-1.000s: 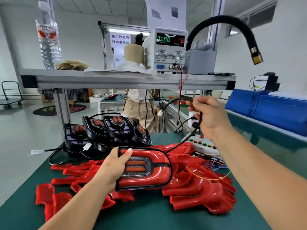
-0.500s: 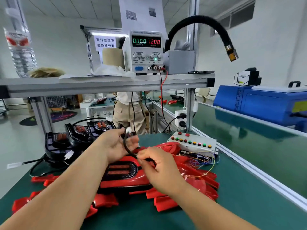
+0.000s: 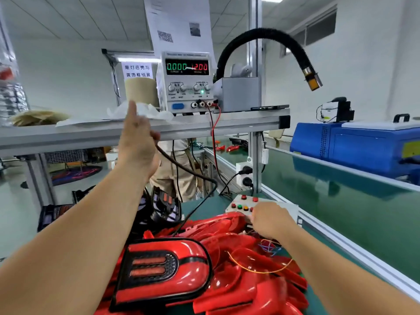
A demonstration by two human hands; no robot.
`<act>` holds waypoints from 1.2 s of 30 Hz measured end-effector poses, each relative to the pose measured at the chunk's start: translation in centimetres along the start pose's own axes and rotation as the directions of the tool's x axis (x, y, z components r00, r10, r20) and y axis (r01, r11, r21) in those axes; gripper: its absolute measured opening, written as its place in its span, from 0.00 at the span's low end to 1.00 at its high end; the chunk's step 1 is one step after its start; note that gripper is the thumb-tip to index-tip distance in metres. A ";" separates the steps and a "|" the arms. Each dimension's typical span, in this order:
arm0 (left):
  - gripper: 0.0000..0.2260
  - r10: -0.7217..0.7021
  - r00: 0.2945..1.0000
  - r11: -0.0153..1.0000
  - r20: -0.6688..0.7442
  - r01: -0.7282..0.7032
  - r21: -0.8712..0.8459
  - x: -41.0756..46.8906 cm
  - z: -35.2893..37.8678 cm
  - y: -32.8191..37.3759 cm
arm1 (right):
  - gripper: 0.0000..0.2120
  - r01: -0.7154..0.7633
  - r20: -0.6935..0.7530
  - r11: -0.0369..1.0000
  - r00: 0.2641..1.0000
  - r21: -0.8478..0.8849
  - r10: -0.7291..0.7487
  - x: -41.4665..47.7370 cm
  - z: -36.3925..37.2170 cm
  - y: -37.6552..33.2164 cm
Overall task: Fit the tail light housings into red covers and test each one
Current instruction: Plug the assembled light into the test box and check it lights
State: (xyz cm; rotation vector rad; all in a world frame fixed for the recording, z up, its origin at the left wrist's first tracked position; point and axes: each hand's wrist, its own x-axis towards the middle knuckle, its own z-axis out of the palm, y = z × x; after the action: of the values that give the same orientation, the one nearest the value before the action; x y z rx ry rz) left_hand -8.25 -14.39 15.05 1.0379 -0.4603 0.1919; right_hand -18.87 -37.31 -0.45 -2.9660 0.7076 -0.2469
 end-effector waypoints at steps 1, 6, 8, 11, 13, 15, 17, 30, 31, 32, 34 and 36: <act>0.21 0.124 0.990 0.980 0.069 -0.133 0.149 0.1 0.9 0.1 | 0.05 0.004 0.073 0.999 0.997 -0.039 -0.002 0.5 0.5 0.1; 0.17 0.404 0.838 0.690 0.368 -0.543 0.479 -0.1 4.1 -0.8 | 0.10 0.091 0.210 0.996 0.973 0.022 -0.094 1.5 2.4 0.0; 0.11 0.379 0.809 0.619 0.449 -0.582 0.527 -0.2 4.3 -2.2 | 0.13 0.067 0.170 0.995 0.982 0.077 -0.079 1.5 2.4 0.3; 0.10 0.195 0.787 0.551 0.585 -0.582 0.598 -0.4 4.3 -4.4 | 0.12 0.026 -0.004 0.985 1.000 0.168 -0.026 1.2 1.5 1.1; 0.12 0.021 0.741 0.498 0.671 -0.590 0.636 -0.6 4.2 -6.1 | 0.13 0.054 -0.163 0.942 0.987 0.332 0.001 0.9 1.0 1.7; 0.13 -0.126 0.690 0.492 0.713 -0.580 0.649 -0.9 4.3 -7.8 | 0.12 0.112 -0.294 0.828 0.954 0.549 0.065 0.2 1.2 1.9; 0.11 -0.212 0.651 0.530 0.729 -0.550 0.645 -1.3 4.3 -9.6 | 0.09 0.209 -0.414 0.695 0.900 0.688 0.139 -0.6 1.7 1.6; 0.20 -0.438 0.565 0.664 0.699 -0.320 0.675 -2.7 5.0 -14.8 | 0.02 0.543 -0.756 0.647 0.650 0.535 0.078 -1.1 2.6 1.8; 0.20 -0.439 0.568 0.657 0.696 -0.326 0.680 -2.7 4.9 -14.7 | 0.02 0.543 -0.760 0.656 0.646 0.525 0.073 -1.1 2.6 1.8; 0.20 -0.437 0.575 0.649 0.692 -0.330 0.685 -2.7 4.8 -14.7 | 0.02 0.544 -0.767 0.668 0.639 0.509 0.064 -1.1 2.6 1.8; 0.21 -0.429 0.588 0.631 0.685 -0.347 0.694 -2.8 4.6 -14.5 | 0.02 0.545 -0.783 0.701 0.621 0.459 0.030 -1.1 2.6 1.8; 0.21 -0.432 0.588 0.582 0.684 -0.397 0.709 -2.9 4.8 -14.2 | 0.02 0.544 -0.796 0.730 0.605 0.414 0.001 -1.2 2.6 1.7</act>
State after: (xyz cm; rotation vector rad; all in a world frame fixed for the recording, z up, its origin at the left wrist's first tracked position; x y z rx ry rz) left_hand -6.95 -25.44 4.65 2.1091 -1.3141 -0.1656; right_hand -20.27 -38.20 -3.33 -2.1786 0.0690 -1.5028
